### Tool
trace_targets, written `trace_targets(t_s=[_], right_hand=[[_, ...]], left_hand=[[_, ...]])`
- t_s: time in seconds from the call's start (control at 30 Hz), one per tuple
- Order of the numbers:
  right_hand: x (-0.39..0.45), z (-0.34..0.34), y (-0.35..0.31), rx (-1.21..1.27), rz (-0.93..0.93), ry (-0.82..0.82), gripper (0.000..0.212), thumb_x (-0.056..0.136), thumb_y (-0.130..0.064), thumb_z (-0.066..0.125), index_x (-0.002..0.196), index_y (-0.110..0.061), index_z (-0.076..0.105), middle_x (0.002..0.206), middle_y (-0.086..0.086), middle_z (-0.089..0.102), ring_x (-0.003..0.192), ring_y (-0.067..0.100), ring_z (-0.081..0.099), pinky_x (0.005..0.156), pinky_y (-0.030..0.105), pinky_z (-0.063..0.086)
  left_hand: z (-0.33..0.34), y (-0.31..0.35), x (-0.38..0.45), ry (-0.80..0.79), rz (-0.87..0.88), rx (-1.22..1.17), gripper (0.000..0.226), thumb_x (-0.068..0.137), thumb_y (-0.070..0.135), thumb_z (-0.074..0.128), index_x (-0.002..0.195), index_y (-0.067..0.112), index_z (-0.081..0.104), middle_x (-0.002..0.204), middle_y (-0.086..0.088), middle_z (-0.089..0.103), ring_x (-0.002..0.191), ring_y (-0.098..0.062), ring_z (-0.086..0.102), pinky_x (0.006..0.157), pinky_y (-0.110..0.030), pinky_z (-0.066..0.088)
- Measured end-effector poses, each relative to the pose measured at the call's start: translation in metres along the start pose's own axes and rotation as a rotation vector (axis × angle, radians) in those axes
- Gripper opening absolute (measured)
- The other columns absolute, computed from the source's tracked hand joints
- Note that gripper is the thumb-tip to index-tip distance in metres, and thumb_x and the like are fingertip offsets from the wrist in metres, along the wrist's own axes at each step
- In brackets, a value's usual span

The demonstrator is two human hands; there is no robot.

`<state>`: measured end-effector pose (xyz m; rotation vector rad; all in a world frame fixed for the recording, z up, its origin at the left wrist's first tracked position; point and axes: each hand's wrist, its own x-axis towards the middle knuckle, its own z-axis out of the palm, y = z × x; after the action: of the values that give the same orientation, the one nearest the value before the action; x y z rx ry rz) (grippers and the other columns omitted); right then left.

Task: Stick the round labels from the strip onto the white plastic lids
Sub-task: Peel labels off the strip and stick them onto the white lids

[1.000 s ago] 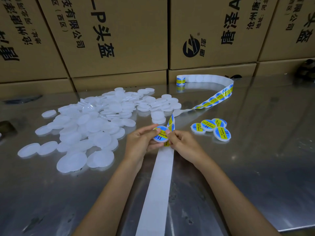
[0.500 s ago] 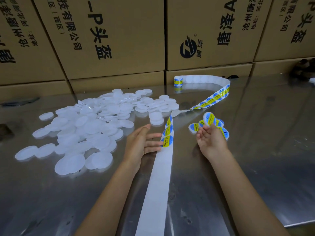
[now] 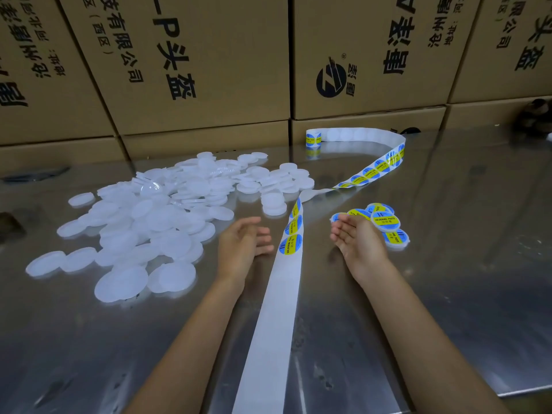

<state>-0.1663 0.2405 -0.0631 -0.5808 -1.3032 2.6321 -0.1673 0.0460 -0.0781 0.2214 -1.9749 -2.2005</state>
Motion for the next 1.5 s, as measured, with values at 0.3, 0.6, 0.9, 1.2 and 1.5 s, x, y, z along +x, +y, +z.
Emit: trace_targets(t_s=[0.3,0.6,0.9,1.2,1.5], right_hand=[[0.004,0.011,0.02,-0.405,-0.243,0.019,0.023,0.095,-0.002,0.037,0.084,-0.008,0.057,0.062,0.006,0.055,0.048,0.011,0.049,0.044,0.019,0.042],[0.022,0.018,0.033,-0.71,-0.344,-0.004,0.02,0.087,-0.018,0.043,0.078,-0.021,0.06,0.084,0.001,0.068,0.085,0.03,0.065,0.084,0.054,0.054],[0.021,0.02,0.033,-0.756,-0.409,0.016,0.014,0.092,-0.017,0.049,0.084,-0.011,0.06,0.077,0.003,0.064,0.084,0.032,0.062,0.08,0.051,0.054],[0.008,0.01,0.04,-1.427,-1.01,-0.367,0.024,0.085,-0.027,0.062,0.109,-0.024,0.063,0.11,-0.009,0.063,0.111,0.014,0.049,0.093,0.031,0.035],[-0.002,0.004,0.041,-1.432,-0.806,-0.409,0.028,0.084,-0.036,0.072,0.11,-0.026,0.068,0.113,-0.014,0.063,0.112,0.009,0.05,0.099,0.028,0.033]], left_hand=[[0.024,-0.006,0.067,-0.018,0.258,0.702,0.041,0.097,0.012,0.056,0.138,0.01,0.055,0.14,-0.01,0.056,0.125,-0.031,0.055,0.107,-0.035,0.042],[0.04,-0.014,0.109,-0.04,0.324,0.861,0.025,0.095,0.028,0.066,0.111,0.009,0.064,0.118,-0.012,0.065,0.113,-0.03,0.056,0.094,-0.036,0.042],[0.03,-0.008,0.086,0.153,0.276,0.433,0.039,0.107,0.04,0.038,0.113,0.009,0.061,0.101,-0.008,0.068,0.099,-0.029,0.062,0.077,-0.027,0.045],[0.001,0.002,0.042,0.039,-0.004,-0.011,0.026,0.11,0.027,0.034,0.106,0.017,0.057,0.062,0.001,0.073,0.06,-0.016,0.07,0.055,-0.022,0.055],[-0.016,0.01,0.009,-0.125,-0.061,-0.167,0.016,0.104,0.013,0.046,0.109,0.003,0.057,0.102,-0.02,0.072,0.083,-0.031,0.076,0.059,-0.025,0.059]])
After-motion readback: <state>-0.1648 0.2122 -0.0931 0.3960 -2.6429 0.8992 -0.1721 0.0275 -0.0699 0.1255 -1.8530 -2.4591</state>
